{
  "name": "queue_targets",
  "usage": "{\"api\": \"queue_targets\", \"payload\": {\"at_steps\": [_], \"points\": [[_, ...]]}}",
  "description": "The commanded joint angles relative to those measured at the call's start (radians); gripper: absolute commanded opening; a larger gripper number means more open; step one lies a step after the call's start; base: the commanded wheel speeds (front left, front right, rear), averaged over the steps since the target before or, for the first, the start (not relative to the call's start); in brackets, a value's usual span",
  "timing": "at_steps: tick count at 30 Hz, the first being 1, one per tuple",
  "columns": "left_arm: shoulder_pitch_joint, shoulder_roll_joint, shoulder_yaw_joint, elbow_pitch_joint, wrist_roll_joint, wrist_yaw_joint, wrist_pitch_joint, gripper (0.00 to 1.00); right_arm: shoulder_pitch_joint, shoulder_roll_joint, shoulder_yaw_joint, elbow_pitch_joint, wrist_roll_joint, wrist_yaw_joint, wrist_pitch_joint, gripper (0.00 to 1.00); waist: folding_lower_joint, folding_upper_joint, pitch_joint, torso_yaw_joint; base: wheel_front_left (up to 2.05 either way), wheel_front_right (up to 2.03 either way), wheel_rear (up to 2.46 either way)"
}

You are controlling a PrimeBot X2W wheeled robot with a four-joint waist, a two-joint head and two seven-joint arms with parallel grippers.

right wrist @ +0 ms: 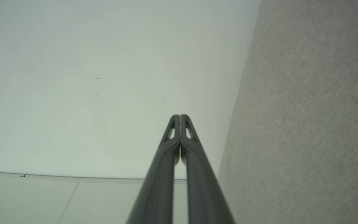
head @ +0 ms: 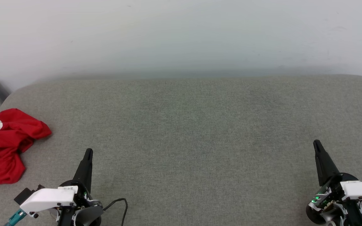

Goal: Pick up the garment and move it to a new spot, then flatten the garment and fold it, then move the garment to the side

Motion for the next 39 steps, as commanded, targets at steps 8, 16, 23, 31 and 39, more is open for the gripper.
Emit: {"api": "queue_targets", "payload": {"at_steps": [8, 16, 23, 31, 39], "points": [[0.003, -0.001, -0.002, 0.006, 0.000, 0.000, -0.002, 1.00, 0.004, 0.000, 0.001, 0.007, 0.000, 0.000, -0.002, 1.00, 0.0000, 0.0000, 0.000, 0.000, 0.00, 0.00, 0.00], [0.030, -0.002, -0.011, -0.008, 0.030, 0.000, -0.036, 1.00, 0.028, 0.001, 0.003, 0.016, -0.040, 0.000, -0.034, 1.00, 0.0000, 0.0000, 0.000, -0.001, 0.00, 0.00, 0.00], [0.040, -0.002, -0.020, -0.080, 0.257, 0.059, -0.087, 1.00, 0.045, 0.001, -0.002, -0.058, -0.280, 0.000, -0.086, 1.00, 0.0000, 0.0000, 0.002, -0.002, 0.00, 0.00, 0.00], [0.056, -0.002, -0.053, -0.120, 0.418, 0.110, -0.117, 1.00, 0.063, 0.001, 0.023, -0.110, -0.483, 0.000, -0.116, 1.00, 0.0000, 0.0000, 0.003, -0.002, 0.00, 0.00, 0.00], [0.072, -0.002, -0.095, -0.144, 0.618, 0.163, -0.152, 1.00, 0.088, 0.001, 0.055, -0.155, -0.698, 0.000, -0.152, 1.00, 0.0000, 0.0000, 0.004, -0.002, 0.00, 0.00, 0.00]]}}
